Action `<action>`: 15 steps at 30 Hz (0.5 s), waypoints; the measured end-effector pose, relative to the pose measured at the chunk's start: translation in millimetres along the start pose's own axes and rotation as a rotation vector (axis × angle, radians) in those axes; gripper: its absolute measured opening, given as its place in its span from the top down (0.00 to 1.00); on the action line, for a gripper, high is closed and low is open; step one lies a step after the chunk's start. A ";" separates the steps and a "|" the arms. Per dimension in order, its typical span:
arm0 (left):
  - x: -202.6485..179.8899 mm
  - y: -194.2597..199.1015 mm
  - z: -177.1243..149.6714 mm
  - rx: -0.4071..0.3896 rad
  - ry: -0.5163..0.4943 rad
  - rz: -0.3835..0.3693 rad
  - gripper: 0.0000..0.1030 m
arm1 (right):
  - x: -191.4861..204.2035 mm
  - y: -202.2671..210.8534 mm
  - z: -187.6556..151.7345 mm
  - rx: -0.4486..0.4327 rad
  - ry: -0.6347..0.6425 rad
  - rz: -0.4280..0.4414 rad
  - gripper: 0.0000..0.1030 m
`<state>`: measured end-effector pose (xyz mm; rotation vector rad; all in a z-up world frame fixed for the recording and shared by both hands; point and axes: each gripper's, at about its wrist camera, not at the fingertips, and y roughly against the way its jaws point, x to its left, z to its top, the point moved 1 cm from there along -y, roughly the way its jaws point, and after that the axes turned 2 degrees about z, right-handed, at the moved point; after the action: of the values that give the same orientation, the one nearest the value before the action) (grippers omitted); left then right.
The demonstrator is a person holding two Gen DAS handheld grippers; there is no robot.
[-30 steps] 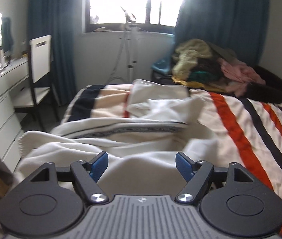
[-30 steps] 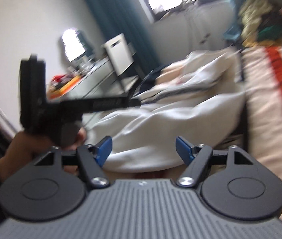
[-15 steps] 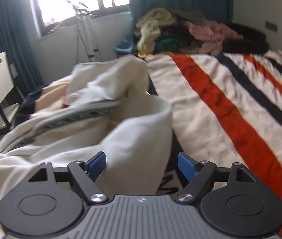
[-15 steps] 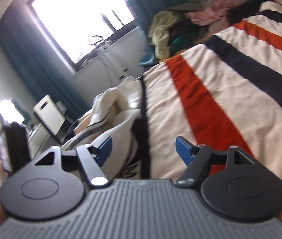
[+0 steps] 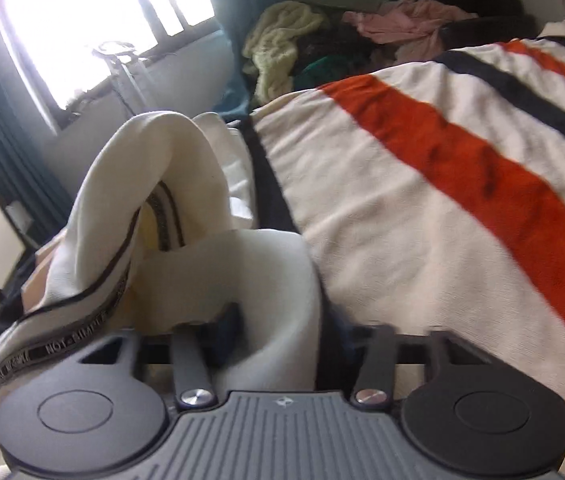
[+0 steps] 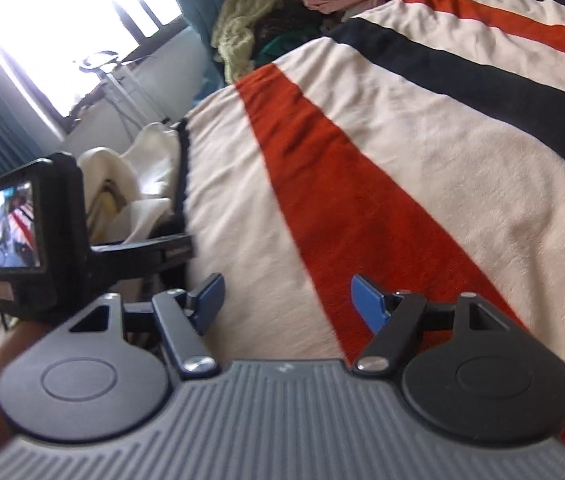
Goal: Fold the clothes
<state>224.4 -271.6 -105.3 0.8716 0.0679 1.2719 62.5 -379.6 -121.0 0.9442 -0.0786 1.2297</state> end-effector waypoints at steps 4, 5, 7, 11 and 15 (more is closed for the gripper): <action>26.0 16.1 1.2 -0.036 0.102 -0.046 0.95 | -1.7 -3.4 -1.9 -0.008 -0.018 -0.012 0.29; 34.7 29.3 0.3 -0.062 0.122 -0.053 0.95 | -0.5 -2.4 -2.9 -0.008 -0.015 -0.011 0.29; 55.6 57.6 -2.7 -0.107 0.184 -0.080 0.95 | 2.1 -0.1 -4.8 -0.006 -0.005 -0.009 0.29; 116.7 123.3 -16.5 -0.201 0.374 -0.182 0.95 | 2.1 7.0 -5.5 -0.012 -0.013 0.005 0.29; 169.4 184.2 -44.5 -0.266 0.484 -0.234 0.95 | 3.0 16.2 -5.2 -0.017 -0.034 0.047 0.29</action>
<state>112.3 -99.0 43.8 0.3046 0.3654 1.2125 48.1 -373.5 -113.5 0.9537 -0.1384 1.2543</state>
